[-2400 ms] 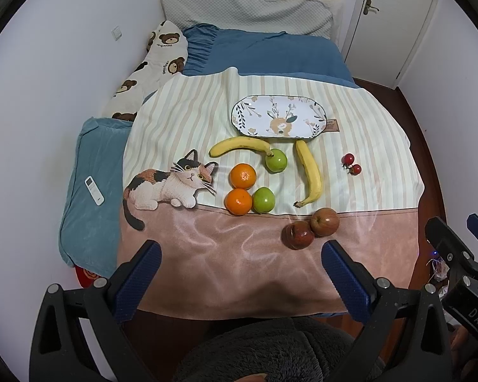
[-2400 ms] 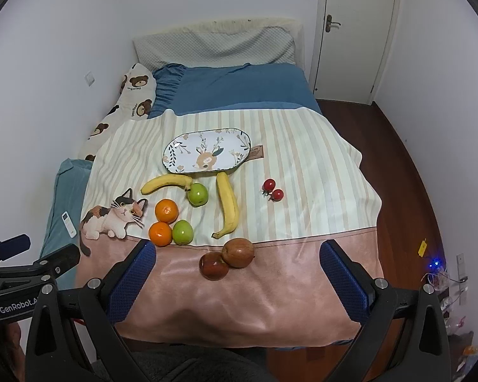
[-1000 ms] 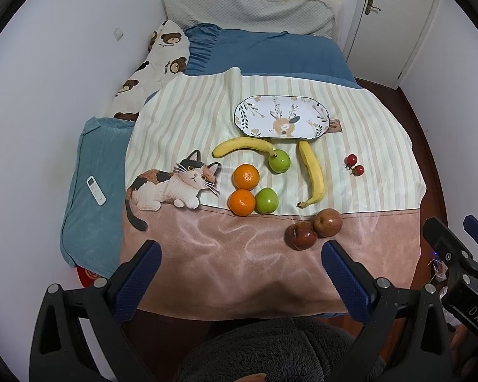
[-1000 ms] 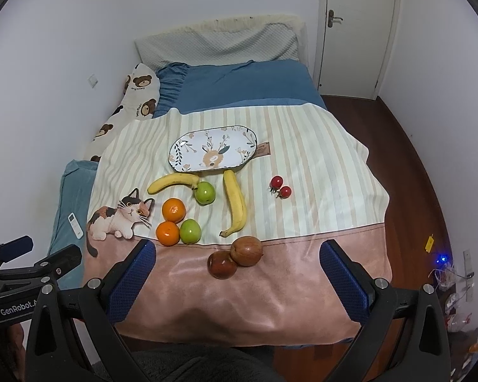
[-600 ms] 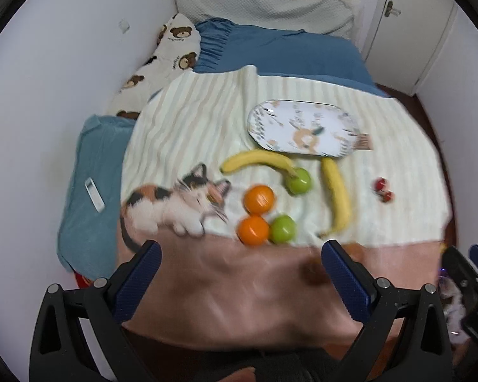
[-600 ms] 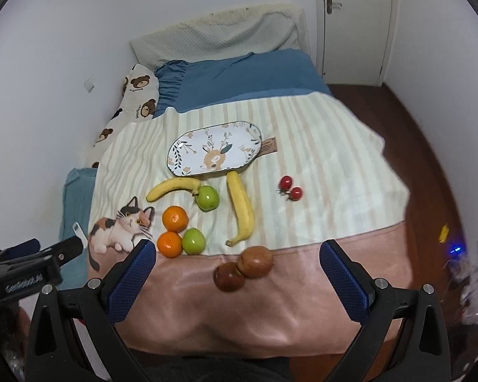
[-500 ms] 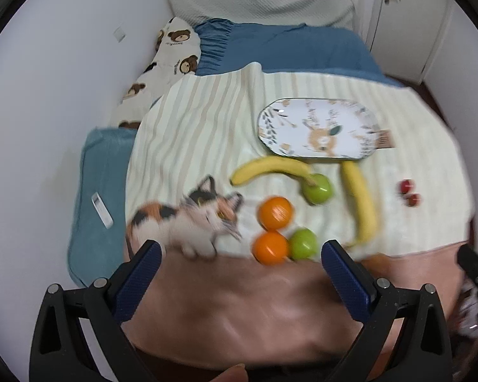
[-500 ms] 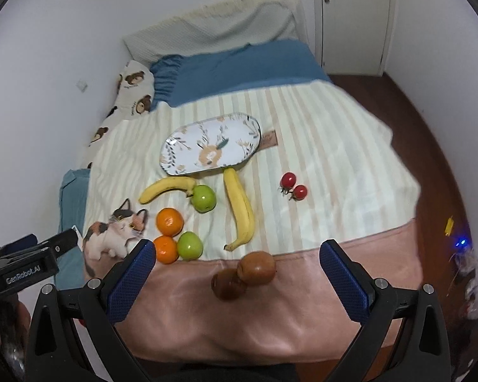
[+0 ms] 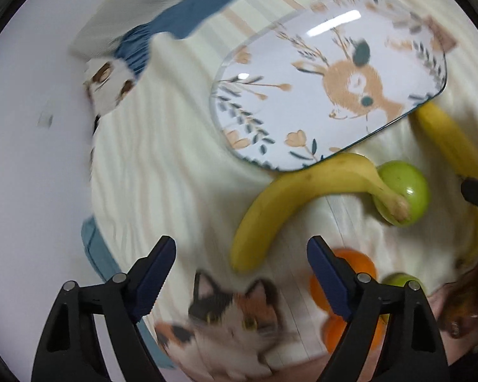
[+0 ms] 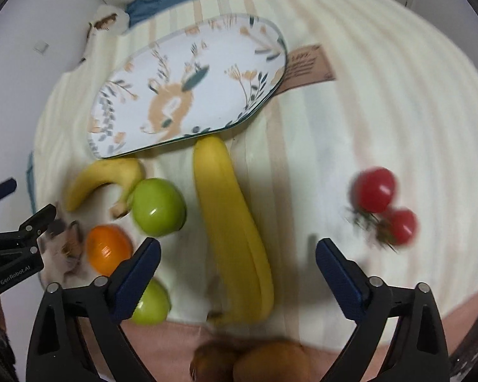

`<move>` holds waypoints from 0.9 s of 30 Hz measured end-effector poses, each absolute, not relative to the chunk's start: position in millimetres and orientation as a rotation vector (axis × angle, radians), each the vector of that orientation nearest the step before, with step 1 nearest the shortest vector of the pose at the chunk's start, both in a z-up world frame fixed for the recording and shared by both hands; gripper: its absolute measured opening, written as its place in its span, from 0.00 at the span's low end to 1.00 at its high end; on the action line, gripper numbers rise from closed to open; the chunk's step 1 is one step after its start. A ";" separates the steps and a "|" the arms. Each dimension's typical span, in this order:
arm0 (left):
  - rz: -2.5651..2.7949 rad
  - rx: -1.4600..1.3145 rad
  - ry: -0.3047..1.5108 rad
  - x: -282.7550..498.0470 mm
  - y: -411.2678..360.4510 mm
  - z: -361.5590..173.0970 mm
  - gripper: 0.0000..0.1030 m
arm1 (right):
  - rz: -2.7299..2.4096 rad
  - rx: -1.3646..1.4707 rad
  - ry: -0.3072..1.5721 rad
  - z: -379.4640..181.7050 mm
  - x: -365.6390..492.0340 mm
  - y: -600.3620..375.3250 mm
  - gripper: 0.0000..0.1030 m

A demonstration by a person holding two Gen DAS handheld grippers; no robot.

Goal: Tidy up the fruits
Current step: 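Grasp the curved banana with the left tool while the right tool grasps the straight banana, then carry both held bananas over the oval deer-print plate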

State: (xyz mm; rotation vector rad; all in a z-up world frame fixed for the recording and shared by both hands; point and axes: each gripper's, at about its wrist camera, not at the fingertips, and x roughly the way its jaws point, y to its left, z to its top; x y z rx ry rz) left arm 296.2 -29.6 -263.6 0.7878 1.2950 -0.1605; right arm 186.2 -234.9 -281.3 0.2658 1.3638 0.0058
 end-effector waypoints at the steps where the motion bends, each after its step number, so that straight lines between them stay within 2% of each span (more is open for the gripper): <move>1: -0.181 0.829 1.296 301.0 -33.9 -273.7 0.82 | -0.005 0.243 1.368 -287.9 192.1 -231.6 0.94; 4: -0.226 0.945 1.286 309.4 -43.1 -299.6 0.82 | -0.016 0.168 1.358 -295.0 201.9 -219.5 0.92; 6: -0.245 0.995 1.280 311.3 -45.3 -310.4 0.80 | -0.026 0.112 1.355 -297.5 205.6 -211.3 0.85; 7: -0.272 1.022 1.282 311.7 -46.3 -317.0 0.76 | -0.026 0.094 1.357 -298.8 206.5 -208.3 0.78; 9: -0.304 1.032 1.290 311.8 -46.4 -323.4 0.51 | -0.029 0.063 1.365 -303.0 208.0 -203.7 0.65; 10: -0.332 1.017 1.308 312.6 -45.9 -326.5 0.45 | -0.035 0.044 1.370 -306.4 208.4 -202.1 0.58; 11: -0.353 0.997 1.325 312.4 -45.3 -329.6 0.37 | -0.036 0.035 1.372 -308.8 209.1 -200.6 0.55; 13: -0.355 0.992 1.311 315.6 -46.9 -331.4 0.37 | -0.039 0.020 1.382 -315.2 209.5 -197.7 0.41; 18: -0.307 0.915 1.318 308.7 -29.5 -325.7 0.33 | -0.040 0.000 1.398 -320.8 213.4 -193.2 0.41; 27: 0.032 0.468 1.536 287.9 67.6 -313.3 0.29 | -0.032 0.075 1.465 -331.9 190.0 -183.9 0.40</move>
